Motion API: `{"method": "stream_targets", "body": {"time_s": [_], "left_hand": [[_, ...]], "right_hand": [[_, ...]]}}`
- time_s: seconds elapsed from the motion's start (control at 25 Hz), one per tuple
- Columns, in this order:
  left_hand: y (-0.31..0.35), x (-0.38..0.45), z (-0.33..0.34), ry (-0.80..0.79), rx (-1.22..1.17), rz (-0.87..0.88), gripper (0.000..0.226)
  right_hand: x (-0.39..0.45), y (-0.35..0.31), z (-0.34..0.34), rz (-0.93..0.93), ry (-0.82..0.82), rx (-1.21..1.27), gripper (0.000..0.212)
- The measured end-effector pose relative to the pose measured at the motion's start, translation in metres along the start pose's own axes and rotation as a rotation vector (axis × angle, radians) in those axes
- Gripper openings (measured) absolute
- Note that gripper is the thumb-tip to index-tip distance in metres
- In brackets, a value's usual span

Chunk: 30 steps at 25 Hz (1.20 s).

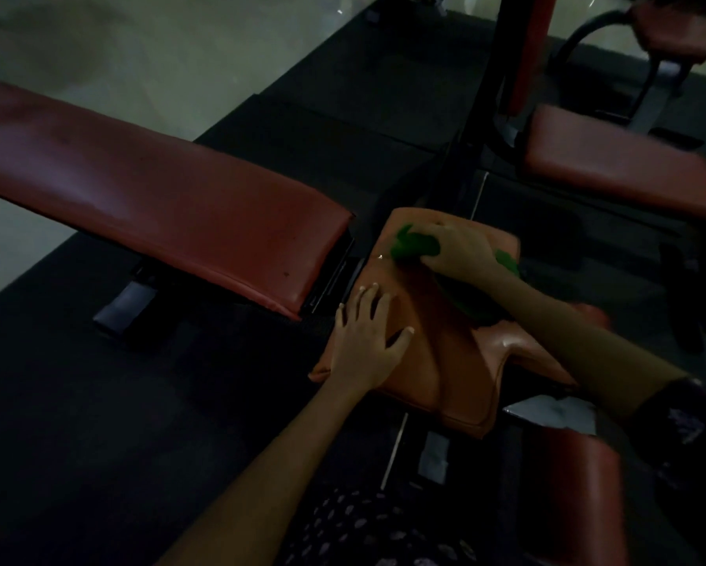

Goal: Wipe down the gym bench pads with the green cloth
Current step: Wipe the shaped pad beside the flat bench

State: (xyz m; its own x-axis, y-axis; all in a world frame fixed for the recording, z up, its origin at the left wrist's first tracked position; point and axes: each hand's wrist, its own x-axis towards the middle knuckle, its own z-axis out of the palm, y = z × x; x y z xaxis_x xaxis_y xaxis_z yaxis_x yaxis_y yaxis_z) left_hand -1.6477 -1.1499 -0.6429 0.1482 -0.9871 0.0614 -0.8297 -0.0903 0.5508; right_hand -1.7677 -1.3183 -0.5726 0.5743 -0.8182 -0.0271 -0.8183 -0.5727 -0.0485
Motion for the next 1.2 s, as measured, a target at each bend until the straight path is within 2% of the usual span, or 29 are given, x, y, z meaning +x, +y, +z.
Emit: {"method": "stream_targets", "body": {"time_s": [0.08,0.12,0.16,0.32,0.4,0.52,0.6,0.72,0.8,0.84,0.92,1.0,1.12,1.2], "left_hand": [[0.001,-0.001,0.000,-0.012,0.012,-0.005,0.082],[0.003,-0.002,0.000,-0.011,0.005,-0.012,0.083],[0.003,-0.002,-0.001,-0.009,-0.004,-0.026,0.084],[0.000,-0.002,0.001,-0.021,-0.010,-0.047,0.094],[-0.001,-0.004,0.000,-0.042,-0.016,-0.034,0.097],[-0.005,-0.001,-0.004,-0.075,-0.015,-0.041,0.093],[-0.004,-0.001,-0.004,-0.073,-0.013,-0.023,0.088],[-0.009,0.007,-0.014,-0.065,-0.039,0.045,0.084],[-0.027,0.026,-0.032,-0.087,-0.038,0.119,0.074],[-0.039,0.038,-0.043,-0.092,-0.030,0.147,0.068],[-0.067,0.069,-0.062,-0.077,0.053,0.212,0.059],[-0.093,0.097,-0.076,-0.074,0.160,0.269,0.052],[-0.120,0.121,-0.081,-0.082,0.272,0.340,0.051],[-0.126,0.122,-0.080,-0.072,0.356,0.409,0.052]], "right_hand": [[0.026,0.028,-0.007,0.211,0.048,0.033,0.047],[0.036,0.033,-0.010,0.277,0.056,0.064,0.044],[0.042,0.029,-0.009,0.268,0.044,0.075,0.043],[0.032,-0.014,0.004,-0.164,-0.073,-0.002,0.044],[0.040,-0.009,0.002,-0.206,-0.108,-0.038,0.043],[0.079,0.013,-0.004,0.106,-0.030,-0.081,0.042],[0.086,0.002,-0.003,0.169,-0.030,-0.044,0.041],[0.059,-0.037,0.008,-0.108,-0.125,-0.068,0.043],[0.046,-0.040,0.008,-0.183,-0.169,-0.034,0.045],[0.045,-0.035,0.003,-0.127,-0.169,-0.004,0.046],[0.051,-0.028,-0.003,0.105,-0.094,0.063,0.049],[0.046,-0.045,0.000,0.245,-0.052,0.028,0.052],[0.014,-0.107,0.013,0.194,-0.142,-0.127,0.049],[-0.008,-0.128,0.014,0.151,-0.193,-0.122,0.048]]}}
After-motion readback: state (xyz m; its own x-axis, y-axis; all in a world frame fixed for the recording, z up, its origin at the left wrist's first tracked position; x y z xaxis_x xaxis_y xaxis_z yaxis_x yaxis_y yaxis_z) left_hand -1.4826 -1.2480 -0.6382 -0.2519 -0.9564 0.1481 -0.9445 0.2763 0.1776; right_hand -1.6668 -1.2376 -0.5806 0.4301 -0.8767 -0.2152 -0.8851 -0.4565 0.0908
